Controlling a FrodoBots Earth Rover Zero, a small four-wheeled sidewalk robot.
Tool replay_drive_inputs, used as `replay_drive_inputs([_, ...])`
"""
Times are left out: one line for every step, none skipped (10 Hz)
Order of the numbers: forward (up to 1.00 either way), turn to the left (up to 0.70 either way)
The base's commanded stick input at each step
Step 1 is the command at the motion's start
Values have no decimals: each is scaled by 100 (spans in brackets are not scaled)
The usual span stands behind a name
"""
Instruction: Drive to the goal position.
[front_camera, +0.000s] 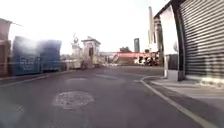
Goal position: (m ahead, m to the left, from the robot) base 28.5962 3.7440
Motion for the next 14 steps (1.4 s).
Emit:
replay_drive_inputs([70, 0])
replay_drive_inputs([70, 0])
replay_drive_inputs([70, 0])
replay_drive_inputs([70, 0])
replay_drive_inputs([70, 0])
replay_drive_inputs([70, 0])
replay_drive_inputs([70, 0])
replay_drive_inputs([70, 0])
replay_drive_inputs([70, 0])
replay_drive_inputs([70, 0])
replay_drive_inputs([70, 0])
replay_drive_inputs([70, 0])
replay_drive_inputs([70, 0])
replay_drive_inputs([70, 0])
